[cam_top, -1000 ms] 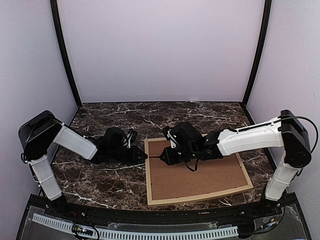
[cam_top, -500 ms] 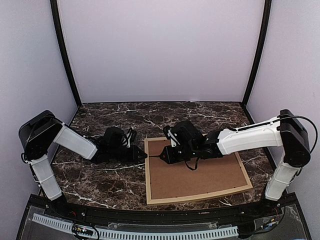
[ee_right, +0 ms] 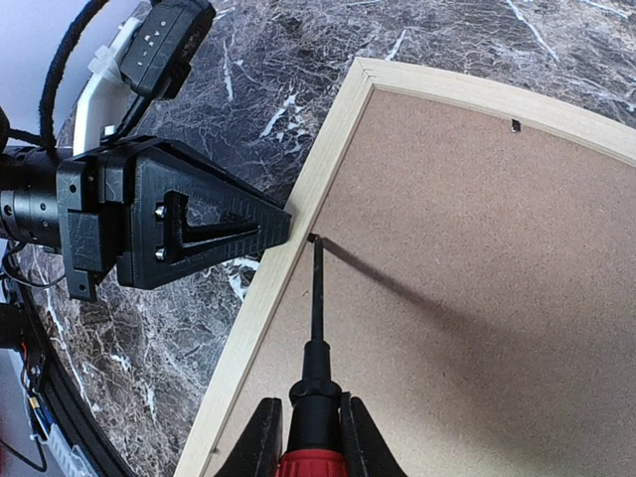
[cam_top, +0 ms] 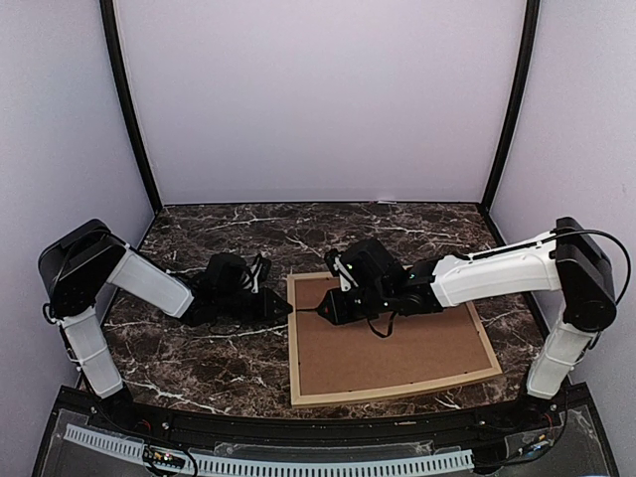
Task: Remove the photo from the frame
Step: Release the fastener from the backboard.
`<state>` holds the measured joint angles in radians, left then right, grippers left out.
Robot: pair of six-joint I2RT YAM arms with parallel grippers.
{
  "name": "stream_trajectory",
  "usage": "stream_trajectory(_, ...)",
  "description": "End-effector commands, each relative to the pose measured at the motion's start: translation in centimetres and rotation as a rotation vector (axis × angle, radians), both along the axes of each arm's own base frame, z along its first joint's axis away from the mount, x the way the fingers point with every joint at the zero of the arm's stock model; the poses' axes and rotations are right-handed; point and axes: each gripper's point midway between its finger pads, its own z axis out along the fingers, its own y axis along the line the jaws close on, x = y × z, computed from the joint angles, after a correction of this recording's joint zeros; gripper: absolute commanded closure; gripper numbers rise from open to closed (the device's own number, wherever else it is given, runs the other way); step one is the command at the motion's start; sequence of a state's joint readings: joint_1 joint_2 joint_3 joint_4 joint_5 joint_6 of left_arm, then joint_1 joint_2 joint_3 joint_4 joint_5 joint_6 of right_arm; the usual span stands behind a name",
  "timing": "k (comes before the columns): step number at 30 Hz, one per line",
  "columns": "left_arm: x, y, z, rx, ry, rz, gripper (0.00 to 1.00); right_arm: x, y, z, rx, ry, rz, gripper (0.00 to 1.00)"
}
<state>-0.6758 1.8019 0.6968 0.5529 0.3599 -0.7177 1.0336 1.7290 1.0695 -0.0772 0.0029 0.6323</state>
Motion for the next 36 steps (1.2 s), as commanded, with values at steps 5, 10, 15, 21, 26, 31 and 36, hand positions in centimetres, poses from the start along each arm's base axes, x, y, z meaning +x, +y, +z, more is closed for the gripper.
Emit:
stream_trajectory(5, -1.9, 0.3, -2.9, 0.049, 0.070, -0.034, 0.85, -1.4, 5.7, 5.3, 0.255, -0.024, 0.159, 1.00)
stream_trajectory(10, -1.9, 0.3, -3.0, 0.050, 0.072, -0.035, 0.86, -1.6, 6.3, 6.2, 0.277, -0.038, 0.183, 1.00)
stream_trajectory(15, -1.9, 0.1, -3.2, 0.051, 0.075, -0.039, 0.86, -2.1, 7.1, 7.1, 0.294, -0.055, 0.219, 1.00)
stream_trajectory(21, -2.0, 0.0, -3.4, 0.053, 0.077, -0.042, 0.87, -2.7, 8.1, 7.7, 0.313, -0.066, 0.259, 1.00)
stream_trajectory(26, -2.0, -0.1, -3.5, 0.053, 0.077, -0.043, 0.87, -3.0, 8.9, 8.5, 0.319, -0.086, 0.284, 1.00)
stream_trajectory(31, -2.0, -0.1, -3.6, 0.053, 0.079, -0.045, 0.88, -3.3, 9.5, 9.1, 0.324, -0.097, 0.306, 1.00)
stream_trajectory(36, -2.0, -0.2, -3.6, 0.051, 0.079, -0.047, 0.88, -3.8, 10.2, 9.7, 0.332, -0.112, 0.337, 1.00)
